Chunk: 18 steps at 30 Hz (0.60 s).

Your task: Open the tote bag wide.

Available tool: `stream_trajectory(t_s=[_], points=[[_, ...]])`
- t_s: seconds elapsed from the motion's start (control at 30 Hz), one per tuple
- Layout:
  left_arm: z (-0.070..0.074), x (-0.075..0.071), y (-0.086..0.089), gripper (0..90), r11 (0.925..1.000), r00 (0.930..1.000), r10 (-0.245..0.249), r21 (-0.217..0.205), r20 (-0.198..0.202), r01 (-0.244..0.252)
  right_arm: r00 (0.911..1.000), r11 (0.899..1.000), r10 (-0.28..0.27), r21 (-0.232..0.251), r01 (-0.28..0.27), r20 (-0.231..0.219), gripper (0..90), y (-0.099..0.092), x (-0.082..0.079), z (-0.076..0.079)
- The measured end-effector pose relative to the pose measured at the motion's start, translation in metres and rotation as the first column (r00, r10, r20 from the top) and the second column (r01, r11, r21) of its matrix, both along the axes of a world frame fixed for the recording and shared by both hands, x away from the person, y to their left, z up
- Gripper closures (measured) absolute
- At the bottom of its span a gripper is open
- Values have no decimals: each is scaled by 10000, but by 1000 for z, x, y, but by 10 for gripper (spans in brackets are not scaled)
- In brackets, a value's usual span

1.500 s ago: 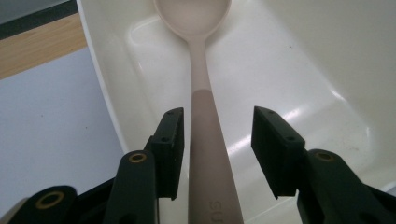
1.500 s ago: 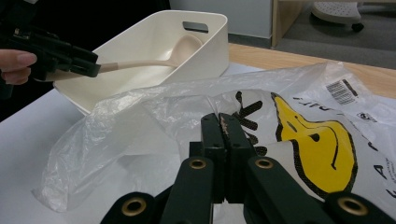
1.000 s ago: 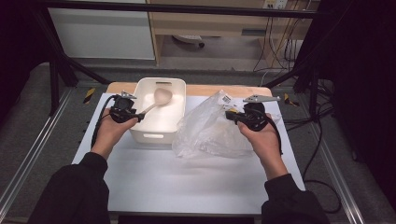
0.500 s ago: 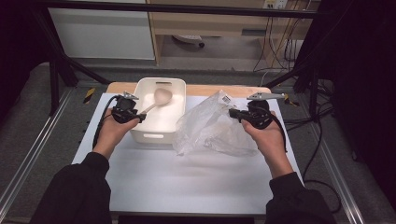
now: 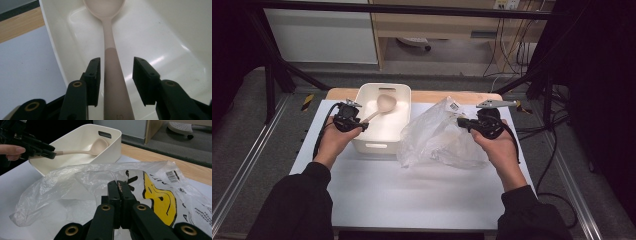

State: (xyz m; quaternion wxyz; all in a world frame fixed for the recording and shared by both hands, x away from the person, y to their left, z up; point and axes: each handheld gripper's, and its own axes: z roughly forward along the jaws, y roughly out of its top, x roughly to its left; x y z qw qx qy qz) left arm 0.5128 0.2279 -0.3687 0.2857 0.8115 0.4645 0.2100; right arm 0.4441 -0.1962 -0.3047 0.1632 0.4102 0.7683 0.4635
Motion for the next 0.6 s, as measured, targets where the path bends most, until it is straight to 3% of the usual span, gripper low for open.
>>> stream_trajectory(t_s=[0.27, 0.6], points=[[-1, 1, 0, 643, 10000, 10000, -23, 38, -68, 23, 9999, 9998, 134, -140, -136, -94, 900, 0, -2, -4], [-2, 2, -1, 679, 9998, 9998, 9, 221, -199, -5, 9981, 9961, 558, -663, -574, -265, 900, 3, -6, -15]])
